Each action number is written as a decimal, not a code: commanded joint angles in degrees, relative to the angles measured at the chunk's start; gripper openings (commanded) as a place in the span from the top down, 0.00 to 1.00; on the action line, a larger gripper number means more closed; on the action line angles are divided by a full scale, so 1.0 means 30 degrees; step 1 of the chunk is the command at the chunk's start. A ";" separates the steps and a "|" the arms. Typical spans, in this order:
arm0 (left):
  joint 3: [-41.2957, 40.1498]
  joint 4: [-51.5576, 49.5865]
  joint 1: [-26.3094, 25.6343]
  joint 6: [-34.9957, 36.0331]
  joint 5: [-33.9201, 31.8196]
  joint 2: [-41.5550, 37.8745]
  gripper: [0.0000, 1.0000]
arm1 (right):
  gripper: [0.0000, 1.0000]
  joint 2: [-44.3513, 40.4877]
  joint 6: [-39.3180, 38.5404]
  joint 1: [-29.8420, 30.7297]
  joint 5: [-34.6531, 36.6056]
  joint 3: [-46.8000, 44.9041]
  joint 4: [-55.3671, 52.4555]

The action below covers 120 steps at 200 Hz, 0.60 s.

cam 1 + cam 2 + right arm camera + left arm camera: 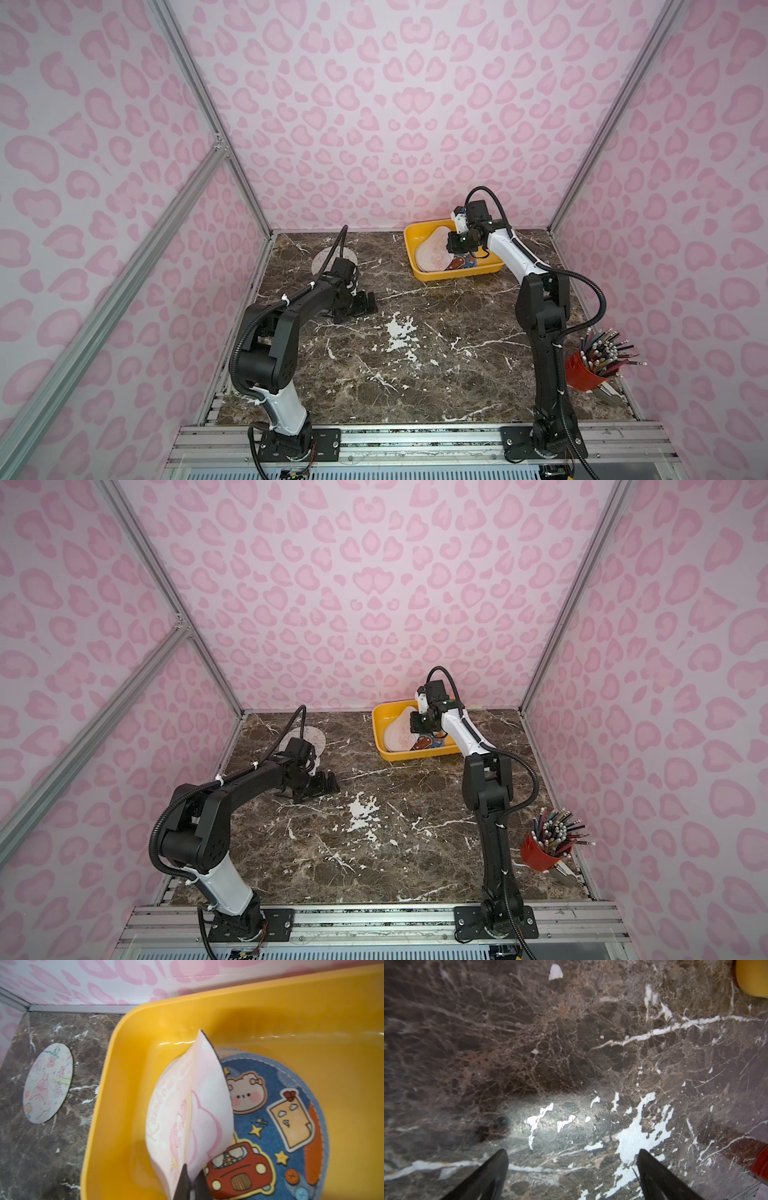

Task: Put the coasters into the storage box
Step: Place the coaster in the storage box.

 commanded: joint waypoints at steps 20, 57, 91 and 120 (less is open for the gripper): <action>0.0268 0.0111 0.0003 0.0179 -0.0024 0.0079 0.01 | 0.88 0.0379 -0.0573 -0.0311 0.1525 -0.0010 -0.0198; 0.0835 -0.0356 0.0030 0.0475 -0.0563 0.0000 0.00 | 0.46 -0.0345 -0.0457 -0.0311 0.2551 -0.0531 -0.0025; 0.1562 -0.0699 0.0277 0.0700 -0.0993 0.0014 0.00 | 0.35 -0.1409 -0.0274 -0.0223 0.2951 -0.1646 0.0275; 0.2493 -0.1044 0.0870 0.1034 -0.1459 0.0209 0.00 | 0.31 -0.2863 -0.0070 -0.0012 0.2431 -0.3280 0.0894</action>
